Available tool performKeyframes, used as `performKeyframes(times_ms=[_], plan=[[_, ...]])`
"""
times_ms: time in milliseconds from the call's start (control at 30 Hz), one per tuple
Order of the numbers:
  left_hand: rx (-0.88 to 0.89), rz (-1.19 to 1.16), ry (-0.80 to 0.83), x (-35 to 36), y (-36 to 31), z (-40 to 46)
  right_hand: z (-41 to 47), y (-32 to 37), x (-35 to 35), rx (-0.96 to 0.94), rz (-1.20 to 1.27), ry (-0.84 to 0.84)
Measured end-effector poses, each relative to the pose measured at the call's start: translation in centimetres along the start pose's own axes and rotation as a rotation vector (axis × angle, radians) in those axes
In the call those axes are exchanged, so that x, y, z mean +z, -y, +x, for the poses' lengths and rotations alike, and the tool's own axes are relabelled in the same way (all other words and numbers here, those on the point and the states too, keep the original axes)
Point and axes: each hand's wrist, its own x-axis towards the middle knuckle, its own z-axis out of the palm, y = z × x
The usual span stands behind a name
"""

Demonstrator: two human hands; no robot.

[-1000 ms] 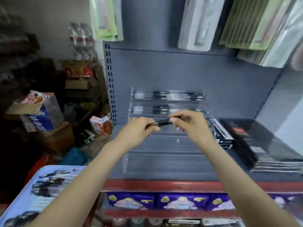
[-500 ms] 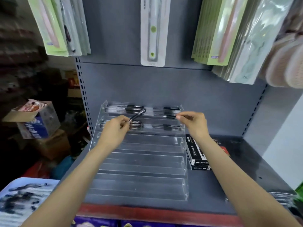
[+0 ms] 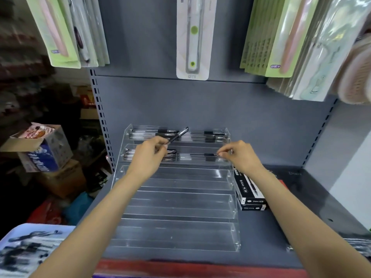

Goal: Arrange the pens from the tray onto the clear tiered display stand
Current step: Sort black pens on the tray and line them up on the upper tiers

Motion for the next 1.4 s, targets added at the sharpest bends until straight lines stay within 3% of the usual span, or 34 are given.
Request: performKeyframes(times_ms=[133,333,600,833,1000,1167,1300,1400], plan=[[0.056,0.067,0.084,0.5,0.0,0.6,-0.5,-0.2,-0.3,-0.025,-0.004,0.035],[0.164,0.076,0.158,2.3,-0.6,1.7,-2.0,-1.0,-0.8,-0.006,0.226,-0.191],[0.191,0.223,0.252,5.8,-2.3,4.4,-1.3,-2.0,0.1,0.220,0.615,-0.021],[0.277,0.547,0.218,6.8,-3.1,5.0,-1.4,-2.2,0.6,0.225,0.545,-0.043],[0.318,0.624,0.249,7.5,-3.3,5.3,-1.4,-2.2,0.6,0.219,0.561,-0.036],[0.307,0.571,0.258,7.6,-3.7,5.1,-1.8,-1.8,0.3,0.188,0.523,-0.041],[0.225,0.346,0.124,6.5,-3.6,3.5,-3.0,-0.3,0.1,0.091,0.339,-0.227],[0.176,0.147,0.005,4.7,-2.7,1.4,-4.0,2.1,0.4,-0.008,0.406,-0.219]])
